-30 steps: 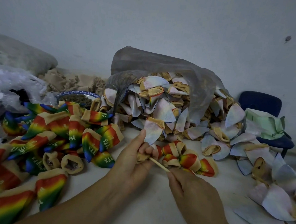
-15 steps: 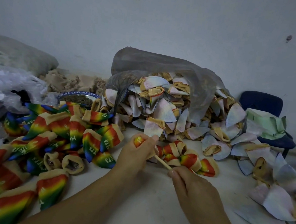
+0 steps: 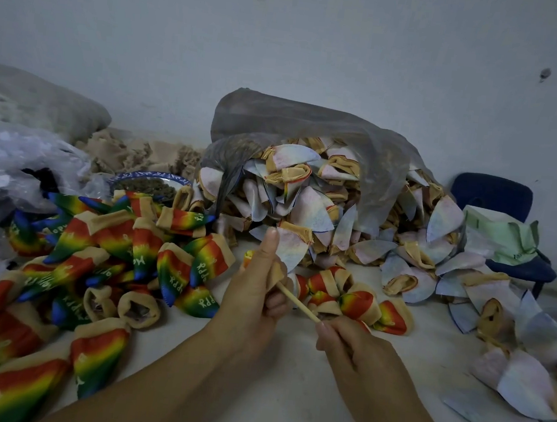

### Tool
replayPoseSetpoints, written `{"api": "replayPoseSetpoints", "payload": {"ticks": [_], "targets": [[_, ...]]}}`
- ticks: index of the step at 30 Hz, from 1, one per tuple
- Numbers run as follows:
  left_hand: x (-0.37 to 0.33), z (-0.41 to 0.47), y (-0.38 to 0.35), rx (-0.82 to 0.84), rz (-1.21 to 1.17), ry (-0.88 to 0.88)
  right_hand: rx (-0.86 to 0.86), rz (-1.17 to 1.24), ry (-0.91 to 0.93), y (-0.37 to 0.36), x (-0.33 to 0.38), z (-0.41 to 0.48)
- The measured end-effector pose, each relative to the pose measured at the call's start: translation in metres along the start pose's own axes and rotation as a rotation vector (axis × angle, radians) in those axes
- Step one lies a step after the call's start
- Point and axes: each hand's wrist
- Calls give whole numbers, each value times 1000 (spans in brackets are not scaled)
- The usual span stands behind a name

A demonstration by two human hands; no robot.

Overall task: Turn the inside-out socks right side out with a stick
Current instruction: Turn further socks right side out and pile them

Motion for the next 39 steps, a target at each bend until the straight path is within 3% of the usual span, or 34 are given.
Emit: {"api": "replayPoseSetpoints", "payload": {"ticks": [4,11,19,27,30,33,39], "targets": [[1,-3,-5,1,113,9,-19,56,-4,-1,3,-1],[9,0,-14,-262,226,99,-12,99,-58,-7,8,-3],[12,2,-15,-368,304,139,7,226,-173,-16,8,1],[8,0,-10,-281,320,53,-90,-93,18,3,-12,1],[12,-2,-7,-235,352,77,-101,-124,62,8,-15,2],[8,-6,-5,-74,467,5,-103,-97,76,15,-17,3],[4,-5,-4,-86,474,30,-54,-108,95,17,-18,1]]}}
Point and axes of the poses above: each hand's wrist, its own z-axis towards the middle knuckle, its own y-axis out of the back of the hand, x = y × z, and after that the axes turned 3 degrees about y, right-handed
